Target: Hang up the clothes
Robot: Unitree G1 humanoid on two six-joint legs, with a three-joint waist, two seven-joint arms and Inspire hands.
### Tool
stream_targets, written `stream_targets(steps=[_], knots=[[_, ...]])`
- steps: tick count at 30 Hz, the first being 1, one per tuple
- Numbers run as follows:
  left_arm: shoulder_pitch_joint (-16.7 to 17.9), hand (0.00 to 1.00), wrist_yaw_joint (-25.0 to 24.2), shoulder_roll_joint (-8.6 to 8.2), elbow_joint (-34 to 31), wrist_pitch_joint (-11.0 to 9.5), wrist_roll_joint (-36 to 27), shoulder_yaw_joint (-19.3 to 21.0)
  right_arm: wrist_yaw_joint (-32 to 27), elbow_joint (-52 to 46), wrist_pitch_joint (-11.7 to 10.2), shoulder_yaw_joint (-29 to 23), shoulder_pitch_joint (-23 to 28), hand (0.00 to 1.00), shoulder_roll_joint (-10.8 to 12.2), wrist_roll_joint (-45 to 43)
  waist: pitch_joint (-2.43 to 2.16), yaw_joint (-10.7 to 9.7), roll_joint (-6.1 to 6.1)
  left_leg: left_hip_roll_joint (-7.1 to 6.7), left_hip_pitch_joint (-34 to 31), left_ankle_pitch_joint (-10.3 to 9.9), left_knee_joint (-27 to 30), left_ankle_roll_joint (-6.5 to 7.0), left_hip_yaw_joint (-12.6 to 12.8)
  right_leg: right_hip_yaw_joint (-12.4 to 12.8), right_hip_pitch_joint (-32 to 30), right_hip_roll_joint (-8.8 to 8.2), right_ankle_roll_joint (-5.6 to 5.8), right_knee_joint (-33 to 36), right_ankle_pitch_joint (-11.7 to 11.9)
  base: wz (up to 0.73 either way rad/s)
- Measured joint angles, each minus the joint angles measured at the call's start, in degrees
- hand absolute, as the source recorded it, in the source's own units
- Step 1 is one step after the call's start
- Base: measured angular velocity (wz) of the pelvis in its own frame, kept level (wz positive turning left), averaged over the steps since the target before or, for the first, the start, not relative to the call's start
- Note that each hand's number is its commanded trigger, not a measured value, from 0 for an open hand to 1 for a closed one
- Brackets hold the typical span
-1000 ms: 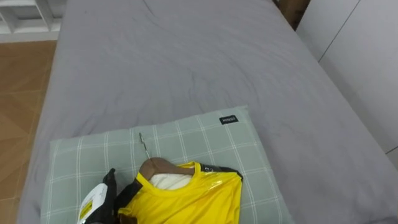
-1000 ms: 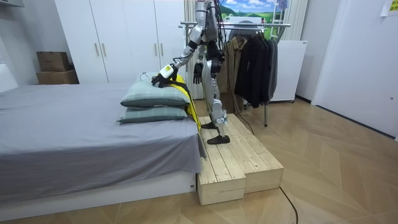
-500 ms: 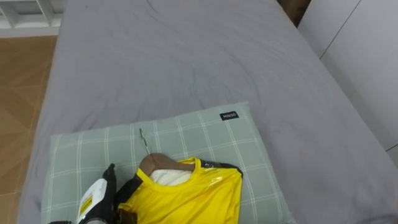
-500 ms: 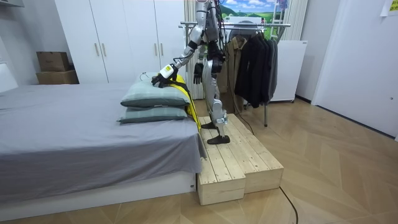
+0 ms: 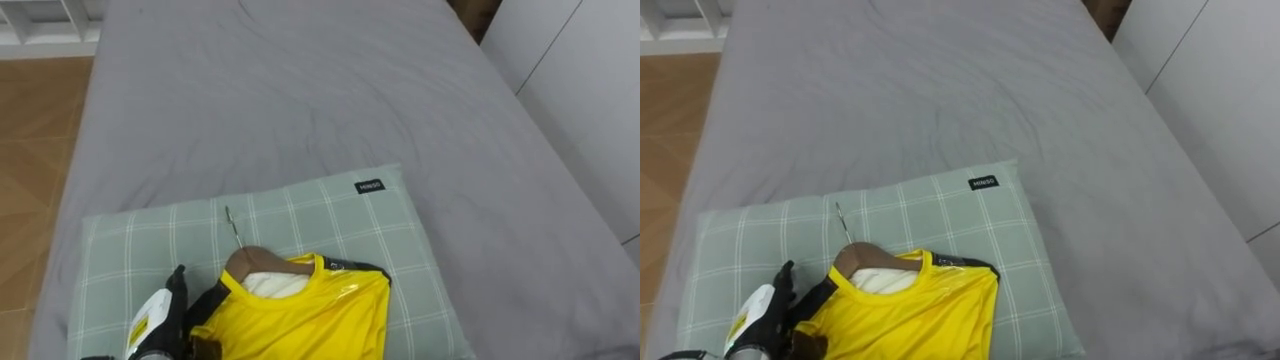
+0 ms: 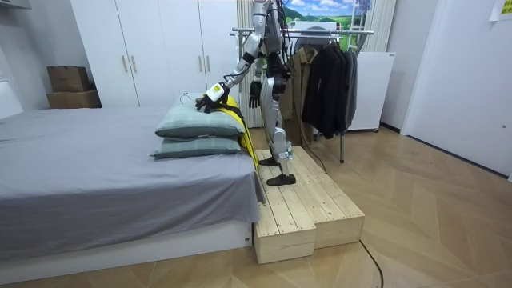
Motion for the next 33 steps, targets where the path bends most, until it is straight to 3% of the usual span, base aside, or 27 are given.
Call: stream_targets(steps=[7, 14, 29, 30, 31, 32, 33], knots=[[-0.36, 0.00, -6.87, 0.20, 1.34, 0.06, 0.00, -2.19, 0.55, -0.16, -0.03, 0.23, -0.34, 0.00, -0.02, -1.31, -0.01, 1.06, 0.03, -0.12, -0.03, 0.19, -0.07, 0.03, 0.54, 0.69, -0.28, -0.01, 0.00, -0.02, 0.00, -0.03], [-1.63, 0.00, -10.23, 0.58, 5.00, 0.08, 0.12, -2.26, 1.87, -0.15, -0.03, -1.17, -0.02, 0.00, -0.20, -3.27, -0.03, 0.83, 0.44, -0.17, 1.11, 0.26, -0.45, 0.07, 0.80, 1.05, 0.80, -0.01, 0.05, -0.13, 0.03, -0.01], [-1.86, 0.00, -13.06, 1.26, 6.20, 1.48, 1.22, -2.18, 2.98, -0.16, -0.04, -3.17, -0.13, 0.00, -0.36, -5.71, -0.35, -0.37, 1.51, -0.24, 2.20, 0.53, -0.94, 0.09, 1.48, 1.66, 1.09, -0.01, 0.07, -0.20, 0.02, -0.01], [-1.86, 0.22, -13.07, 1.26, 6.20, 1.51, 1.22, -2.17, 3.07, -0.16, -0.03, -3.21, -0.13, 0.00, -0.37, -5.72, -0.35, -0.38, 1.51, -0.24, 2.20, 0.53, -0.94, 0.09, 1.48, 1.66, 1.09, -0.01, 0.07, -0.19, 0.02, 0.00], [-1.86, 0.76, -13.07, 1.26, 6.20, 1.61, 1.22, -2.18, 3.26, -0.16, -0.02, -3.44, -0.12, 0.00, -0.37, -5.74, -0.35, -0.40, 1.51, -0.24, 2.22, 0.54, -0.94, 0.09, 1.49, 1.66, 1.09, -0.01, 0.07, -0.17, 0.02, 0.00], [-1.86, 1.00, -13.08, 1.26, 6.20, 1.67, 1.22, -2.18, 3.32, -0.16, -0.01, -3.45, -0.11, 0.00, -0.38, -5.74, -0.36, -0.41, 1.51, -0.24, 2.23, 0.54, -0.94, 0.09, 1.49, 1.66, 1.10, -0.01, 0.07, -0.17, 0.02, 0.00], [-1.87, 1.00, -13.08, 1.27, 6.20, 1.75, 1.27, -2.17, 3.48, -0.16, -0.01, -3.47, -0.11, 0.00, -0.40, -5.72, -0.35, -0.40, 1.51, -0.24, 2.26, 0.54, -0.95, 0.09, 1.51, 1.70, 1.11, -0.01, 0.07, -0.16, 0.02, 0.00]])
